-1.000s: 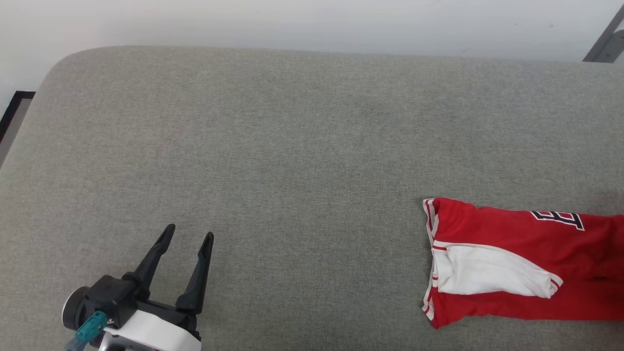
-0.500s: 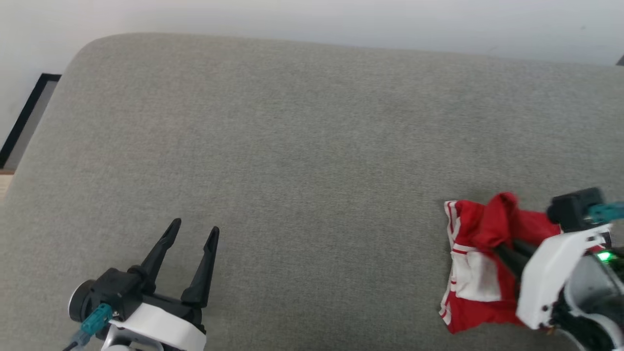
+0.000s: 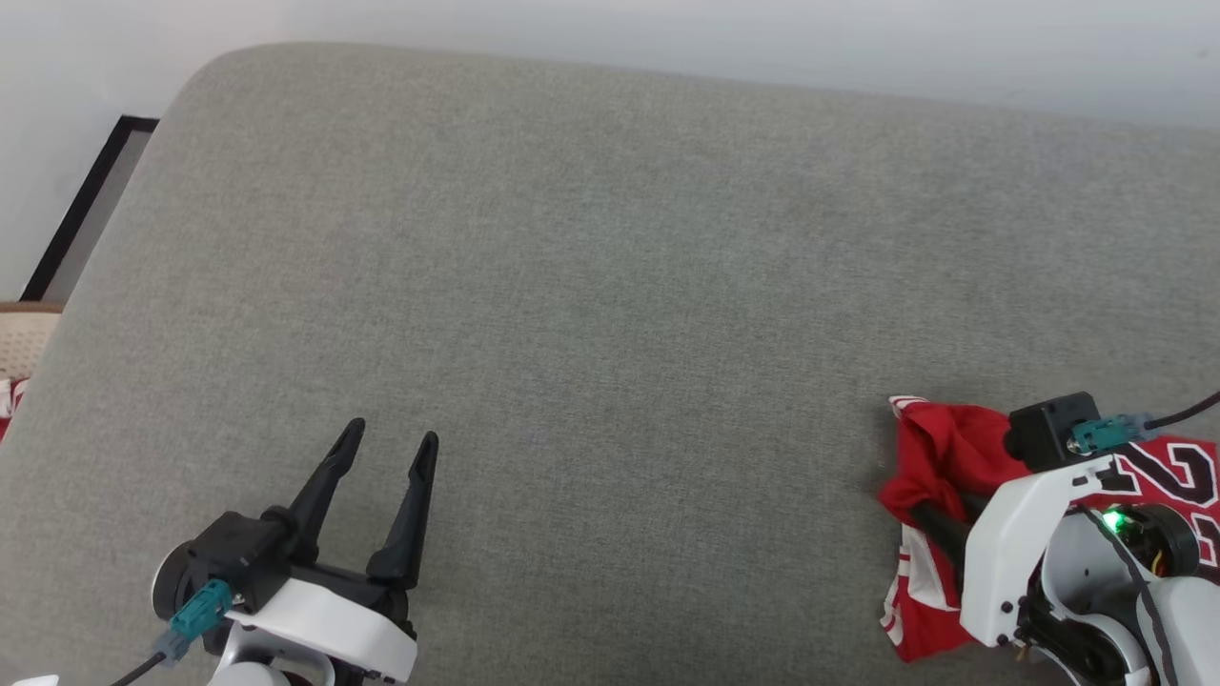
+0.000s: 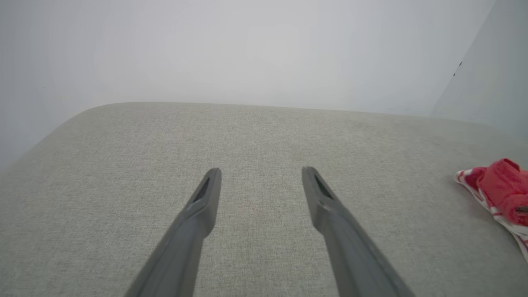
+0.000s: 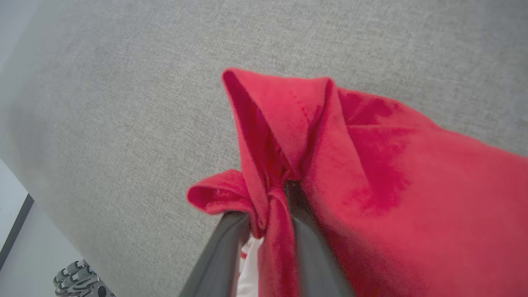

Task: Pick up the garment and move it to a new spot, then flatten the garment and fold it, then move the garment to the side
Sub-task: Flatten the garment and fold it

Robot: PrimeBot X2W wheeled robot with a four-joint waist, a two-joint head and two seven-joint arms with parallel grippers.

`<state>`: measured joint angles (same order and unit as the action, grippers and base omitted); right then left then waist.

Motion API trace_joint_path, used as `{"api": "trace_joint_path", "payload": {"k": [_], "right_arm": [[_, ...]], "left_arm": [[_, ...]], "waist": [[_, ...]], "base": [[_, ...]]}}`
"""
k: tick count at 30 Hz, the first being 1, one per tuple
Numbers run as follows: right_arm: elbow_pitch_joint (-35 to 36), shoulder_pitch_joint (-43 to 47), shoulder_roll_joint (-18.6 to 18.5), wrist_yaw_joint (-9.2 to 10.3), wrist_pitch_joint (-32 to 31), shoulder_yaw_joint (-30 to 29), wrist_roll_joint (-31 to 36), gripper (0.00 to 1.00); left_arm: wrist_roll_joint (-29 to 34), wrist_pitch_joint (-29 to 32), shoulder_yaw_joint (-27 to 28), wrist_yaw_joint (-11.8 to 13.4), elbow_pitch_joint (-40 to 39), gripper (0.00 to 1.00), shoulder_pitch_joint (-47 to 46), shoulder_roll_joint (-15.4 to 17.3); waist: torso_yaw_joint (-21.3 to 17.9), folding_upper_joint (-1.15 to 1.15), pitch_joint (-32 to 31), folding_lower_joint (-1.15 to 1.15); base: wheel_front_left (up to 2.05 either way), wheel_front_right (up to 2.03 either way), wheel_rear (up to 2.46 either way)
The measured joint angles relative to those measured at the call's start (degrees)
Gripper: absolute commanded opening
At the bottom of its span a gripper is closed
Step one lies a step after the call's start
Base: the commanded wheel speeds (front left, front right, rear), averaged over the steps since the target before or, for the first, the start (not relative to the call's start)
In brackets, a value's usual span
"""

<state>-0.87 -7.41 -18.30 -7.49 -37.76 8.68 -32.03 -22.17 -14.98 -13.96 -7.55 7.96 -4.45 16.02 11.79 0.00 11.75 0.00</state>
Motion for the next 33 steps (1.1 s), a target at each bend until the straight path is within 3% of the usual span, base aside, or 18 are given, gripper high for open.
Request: {"api": "trace_joint_path", "payload": {"k": [1, 11, 16, 24, 33], "right_arm": [[-0.15, -0.13, 0.02, -0.01, 0.41, 0.05, 0.00, 1.00], [2.33, -1.36, -0.79, -0.01, 1.68, -4.37, -1.66, 1.00], [-1.89, -1.35, -1.15, 0.00, 5.20, -9.37, -2.20, 1.00], [-12.16, -2.44, -1.91, 0.00, 23.04, -13.05, 0.25, 1.00], [-16.23, 0.12, -1.04, 0.00, 45.03, -9.14, 3.15, 1.00]], "left_arm": [[-0.01, 0.00, 0.08, 0.00, 0.02, 1.00, 0.05, 0.00], [-0.51, 0.00, 1.55, 0.00, 0.60, 1.00, 1.69, 0.18], [-1.55, 0.00, 0.66, 0.00, 1.21, 1.00, 2.70, -0.09], [-2.66, 0.00, 0.75, 0.00, 4.64, 1.00, 3.60, -0.83], [-2.93, 0.00, 3.82, 0.00, 4.34, 1.00, 6.57, -1.00]], "waist": [[-0.15, 0.00, -0.24, 0.00], [-2.75, 0.00, -2.93, 0.00], [-4.51, 0.00, -4.90, 0.00], [-7.14, 0.00, -8.48, 0.00], [-9.83, 0.00, -12.28, 0.00]], "base": [[0.00, 0.00, 0.00], [0.00, 0.00, 0.00], [0.00, 0.00, 0.00], [0.00, 0.00, 0.00], [0.00, 0.00, 0.00]]}}
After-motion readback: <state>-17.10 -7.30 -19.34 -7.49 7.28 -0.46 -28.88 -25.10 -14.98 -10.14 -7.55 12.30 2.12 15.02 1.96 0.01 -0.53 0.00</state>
